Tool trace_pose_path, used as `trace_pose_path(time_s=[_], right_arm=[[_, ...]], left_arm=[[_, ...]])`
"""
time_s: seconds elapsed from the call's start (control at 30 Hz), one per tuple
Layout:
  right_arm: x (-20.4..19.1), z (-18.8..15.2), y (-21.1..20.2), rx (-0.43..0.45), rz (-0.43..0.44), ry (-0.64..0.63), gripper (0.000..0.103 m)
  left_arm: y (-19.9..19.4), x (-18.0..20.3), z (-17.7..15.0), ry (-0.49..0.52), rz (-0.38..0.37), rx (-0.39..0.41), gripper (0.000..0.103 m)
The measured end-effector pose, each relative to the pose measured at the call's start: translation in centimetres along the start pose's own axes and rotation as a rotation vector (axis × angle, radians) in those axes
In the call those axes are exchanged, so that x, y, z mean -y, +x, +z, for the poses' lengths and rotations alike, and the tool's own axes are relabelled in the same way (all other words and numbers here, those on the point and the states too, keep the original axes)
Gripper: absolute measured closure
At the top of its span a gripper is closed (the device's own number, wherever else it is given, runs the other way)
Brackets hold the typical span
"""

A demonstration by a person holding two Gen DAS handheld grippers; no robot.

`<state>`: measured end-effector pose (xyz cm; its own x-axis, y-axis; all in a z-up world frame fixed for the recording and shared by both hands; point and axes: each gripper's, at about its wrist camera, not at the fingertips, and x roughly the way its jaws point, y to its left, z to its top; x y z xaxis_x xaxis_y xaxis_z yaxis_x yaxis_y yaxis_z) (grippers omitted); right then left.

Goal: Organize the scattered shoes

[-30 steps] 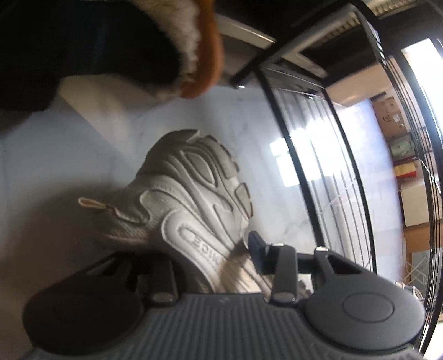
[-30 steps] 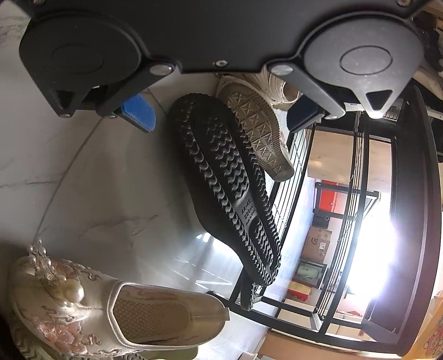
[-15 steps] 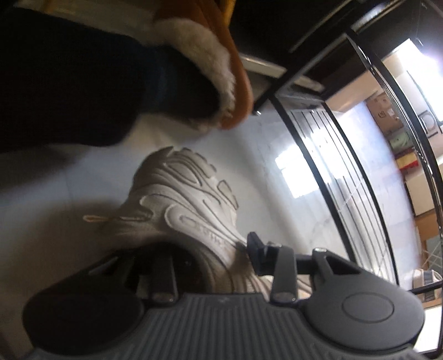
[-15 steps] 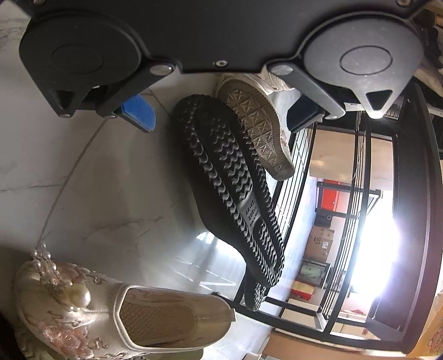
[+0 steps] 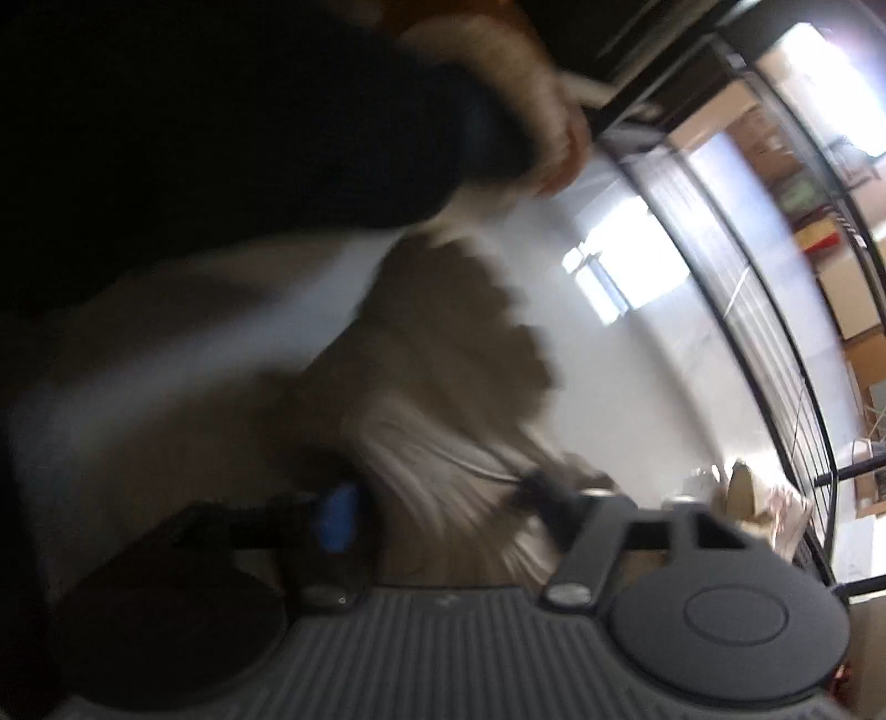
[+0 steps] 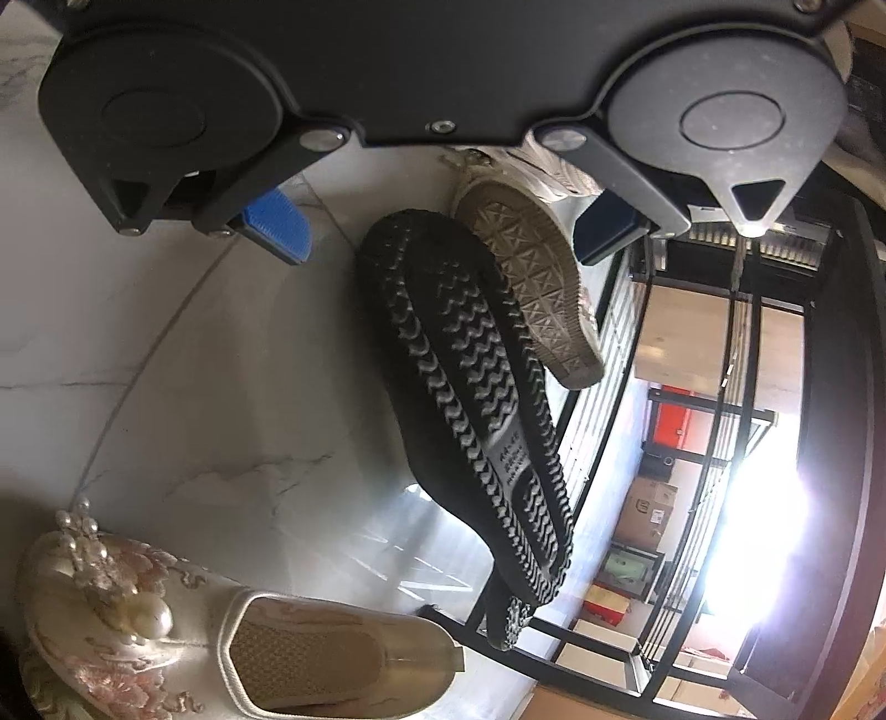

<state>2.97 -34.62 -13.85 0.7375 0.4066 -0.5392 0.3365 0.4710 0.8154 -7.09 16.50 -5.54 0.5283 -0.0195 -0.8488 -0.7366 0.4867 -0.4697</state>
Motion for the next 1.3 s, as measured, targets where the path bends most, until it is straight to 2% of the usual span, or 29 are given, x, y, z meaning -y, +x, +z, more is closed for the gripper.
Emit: trace_pose_path(time_s=[0.03,0.13,0.23,0.3,0.43,0.57,0.67,0.7,0.77,0.87,0.97,1.03,1.2,1.3], right_arm=[[0.0,-0.1,-0.1,0.002,-0.004,-0.008,0.0],[-0.4,-0.5,-0.4,0.011,-0.031,-0.054,0.0],[-1.0,-1.0,-1.0,0.016,-0.055,-0.116,0.0],[-1.8,-1.6,-1.4,0.014,-0.064,-0.172,0.0],[-5.0,-3.2,-2.3,0.007,-0.072,-0.359,0.0],[-9.2,-5.7,-2.1,-0.055,-0.054,-0.599,0.0],[-12.9,-8.8,-1.0,-0.16,-0.028,-0.838,0.0],[-14.5,-10.4,-0.4,-0.206,-0.011,-0.956,0.0],[-16.4,-12.8,0.1,-0.244,0.01,-1.111,0.0],[-19.6,-17.0,0.6,-0.282,0.089,-1.381,0.0],[-22.3,-20.3,1.1,-0.284,0.171,-1.564,0.0],[-24.2,-23.2,2.0,-0.282,0.208,-1.74,0.0],[-26.8,-27.6,5.0,-0.425,0.26,-1.979,0.0],[-27.7,-29.7,7.0,-0.513,0.266,-2.057,0.0]], left_arm=[[-0.3,0.1,0.0,-0.003,-0.018,-0.01,0.018],[-2.2,1.5,0.0,0.081,-0.088,0.012,0.014],[-4.8,3.4,-0.2,0.232,-0.176,0.102,0.006],[-6.1,4.3,-0.2,0.307,-0.196,0.153,0.006],[-8.2,4.5,-0.3,0.438,-0.152,0.262,0.006],[-9.1,4.2,0.8,0.538,-0.062,0.359,0.005],[-10.1,2.6,1.7,0.544,-0.023,0.389,0.004],[-10.4,2.2,1.9,0.543,-0.017,0.393,0.004],[-11.0,0.9,2.2,0.56,-0.041,0.408,0.004],[-11.2,0.0,2.0,0.597,-0.085,0.438,0.003],[-11.3,0.2,1.8,0.598,-0.085,0.454,0.001],[-11.1,0.2,1.8,0.597,-0.086,0.458,0.001],[-11.0,-0.4,2.1,0.572,-0.096,0.473,0.001],[-10.8,-0.8,2.3,0.555,-0.101,0.484,0.001]])
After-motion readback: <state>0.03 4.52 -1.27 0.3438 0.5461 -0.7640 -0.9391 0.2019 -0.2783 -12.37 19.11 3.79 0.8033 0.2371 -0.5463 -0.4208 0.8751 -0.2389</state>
